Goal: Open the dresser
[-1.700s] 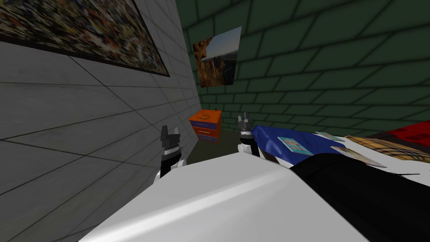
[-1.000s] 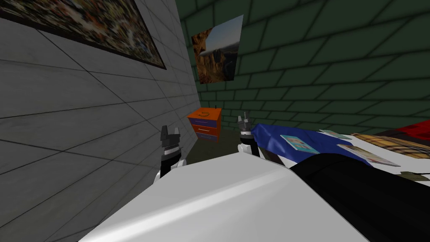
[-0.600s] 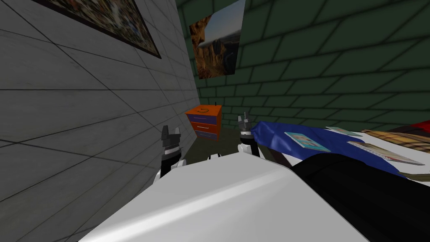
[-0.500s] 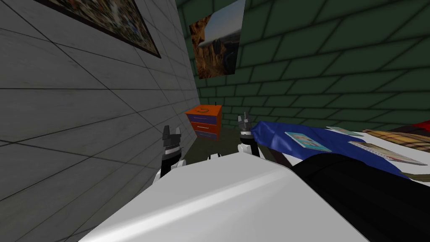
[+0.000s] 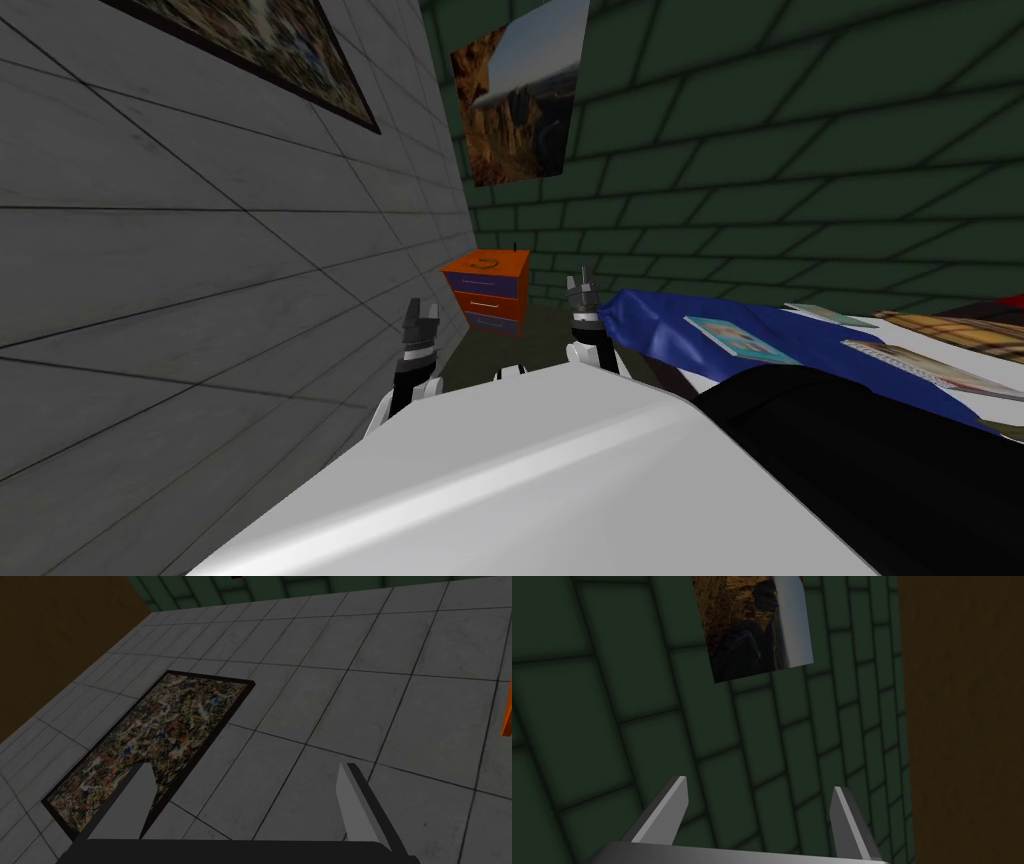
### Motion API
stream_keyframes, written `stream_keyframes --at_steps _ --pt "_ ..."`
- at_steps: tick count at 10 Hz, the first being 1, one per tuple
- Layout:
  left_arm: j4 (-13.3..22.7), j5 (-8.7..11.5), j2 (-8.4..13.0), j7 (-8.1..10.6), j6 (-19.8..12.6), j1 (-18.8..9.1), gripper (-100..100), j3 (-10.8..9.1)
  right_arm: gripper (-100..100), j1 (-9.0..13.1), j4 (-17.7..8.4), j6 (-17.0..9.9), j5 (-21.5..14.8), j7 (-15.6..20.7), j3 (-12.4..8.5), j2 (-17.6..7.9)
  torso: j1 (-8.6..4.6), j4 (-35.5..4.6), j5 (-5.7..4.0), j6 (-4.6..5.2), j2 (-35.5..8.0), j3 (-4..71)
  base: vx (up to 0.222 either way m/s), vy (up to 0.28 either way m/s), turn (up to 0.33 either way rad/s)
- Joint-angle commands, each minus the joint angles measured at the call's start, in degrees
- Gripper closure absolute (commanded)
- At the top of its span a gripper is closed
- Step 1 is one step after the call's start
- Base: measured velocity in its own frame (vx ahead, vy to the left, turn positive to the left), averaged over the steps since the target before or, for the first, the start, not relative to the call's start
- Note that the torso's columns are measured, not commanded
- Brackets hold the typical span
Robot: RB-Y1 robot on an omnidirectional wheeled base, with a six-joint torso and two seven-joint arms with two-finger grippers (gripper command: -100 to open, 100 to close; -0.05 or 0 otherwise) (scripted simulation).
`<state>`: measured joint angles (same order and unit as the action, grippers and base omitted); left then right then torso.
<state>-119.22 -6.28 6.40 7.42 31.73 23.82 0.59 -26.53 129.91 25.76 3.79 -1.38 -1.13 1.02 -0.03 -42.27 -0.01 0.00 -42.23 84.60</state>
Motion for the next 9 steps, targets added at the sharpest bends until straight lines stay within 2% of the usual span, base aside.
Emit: stream_keyframes --at_steps 1,2,3,5,6,8,9 --pt "4.5 -0.2 1.9 -0.02 0.5 -3.5 -100 0.34 0 0.0 0.0 0.0 0.0 0.0 0.0 0.0 0.04 0.0 0.00 0.00 -0.1 0.0 0.079 0.040 -0.001" --pt "6.4 -0.4 2.3 -0.04 0.8 -4.9 -100 0.56 0 0.0 0.0 0.0 0.0 0.0 0.0 0.0 0.08 0.0 0.02 -0.01 -0.1 0.0 0.103 0.024 -0.001" --pt "7.2 -0.4 2.3 -0.04 0.8 -4.9 -100 0.56 0 0.0 0.0 0.0 0.0 0.0 0.0 0.0 0.01 0.0 0.00 0.00 0.0 0.0 0.067 0.008 0.001" --pt "11.2 -0.7 2.8 -0.08 1.5 -8.0 -100 1.04 0 0.0 0.0 0.0 0.0 0.0 0.0 0.0 -0.02 0.0 -0.01 0.00 -0.2 -0.1 0.058 0.015 0.002" --pt "11.8 -0.7 2.8 -0.08 1.5 -8.0 -100 1.04 0 0.0 0.0 0.0 0.0 0.0 0.0 0.0 0.05 0.0 0.01 0.00 -0.1 -0.1 0.052 0.024 -0.003" --pt "15.8 -1.1 3.1 -0.10 2.3 -11.2 -100 1.59 0 0.0 0.0 0.0 0.0 0.0 0.0 0.0 0.03 0.0 0.01 0.00 0.0 0.0 0.081 0.019 0.004" --pt "16.8 -1.1 3.1 -0.10 2.3 -11.2 -100 1.59 0 0.0 0.0 0.0 0.0 0.0 0.0 0.0 0.03 0.0 0.01 0.00 0.1 0.0 0.076 0.015 -0.001"
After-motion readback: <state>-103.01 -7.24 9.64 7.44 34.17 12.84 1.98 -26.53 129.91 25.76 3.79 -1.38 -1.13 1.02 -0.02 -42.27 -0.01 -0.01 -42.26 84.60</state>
